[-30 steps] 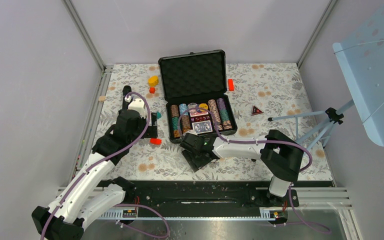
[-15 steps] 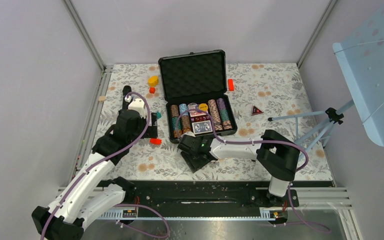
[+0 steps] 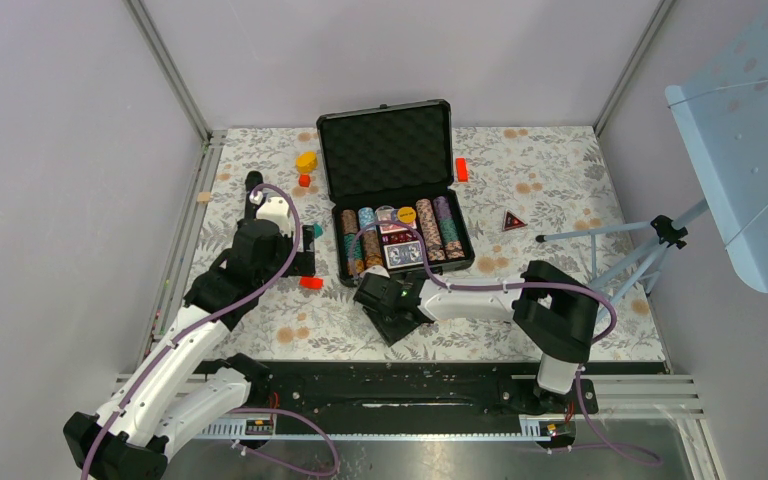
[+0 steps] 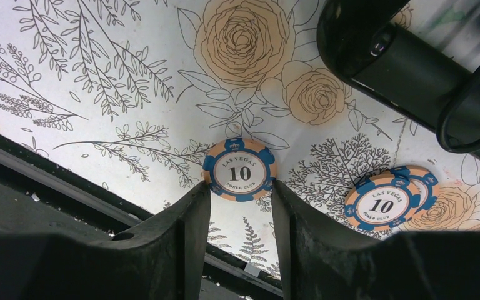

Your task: Pack up texas hold em set

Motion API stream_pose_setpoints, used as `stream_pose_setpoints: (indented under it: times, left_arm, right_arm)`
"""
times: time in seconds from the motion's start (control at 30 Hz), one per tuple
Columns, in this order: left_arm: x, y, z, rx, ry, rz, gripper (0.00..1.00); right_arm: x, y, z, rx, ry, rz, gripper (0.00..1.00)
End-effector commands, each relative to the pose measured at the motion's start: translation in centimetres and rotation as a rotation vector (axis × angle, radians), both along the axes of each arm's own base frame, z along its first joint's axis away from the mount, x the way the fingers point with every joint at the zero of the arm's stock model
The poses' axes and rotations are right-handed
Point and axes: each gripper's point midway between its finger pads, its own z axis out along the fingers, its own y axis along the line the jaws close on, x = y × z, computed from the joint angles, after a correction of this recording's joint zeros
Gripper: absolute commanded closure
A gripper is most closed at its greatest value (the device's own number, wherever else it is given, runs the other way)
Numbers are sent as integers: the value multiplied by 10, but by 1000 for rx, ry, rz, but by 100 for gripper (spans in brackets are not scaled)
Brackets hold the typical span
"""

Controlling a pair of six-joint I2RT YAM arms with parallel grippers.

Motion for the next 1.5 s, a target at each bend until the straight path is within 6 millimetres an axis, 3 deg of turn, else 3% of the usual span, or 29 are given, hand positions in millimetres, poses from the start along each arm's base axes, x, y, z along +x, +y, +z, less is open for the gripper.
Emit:
stream_pose_setpoints:
  times: [0.0, 0.17, 0.4, 1.0, 1.47]
  left_arm:
    - [6, -4, 5, -20, -27, -5, 1]
    - [6, -4, 5, -20, -26, -3, 1]
    - [6, -4, 5, -21, -26, -6, 1]
    - [6, -4, 5, -21, -27, -7, 1]
    - [6, -4, 5, -20, -28, -4, 1]
  right_arm:
    - [2, 1, 9, -5, -29, -13, 52]
    - [7, 9, 17, 10, -44, -7, 45]
    - [5, 14, 12, 9, -21, 4, 38]
    - [4, -8, -14, -98, -23, -11, 40]
    - [4, -17, -20, -154, -29, -1, 41]
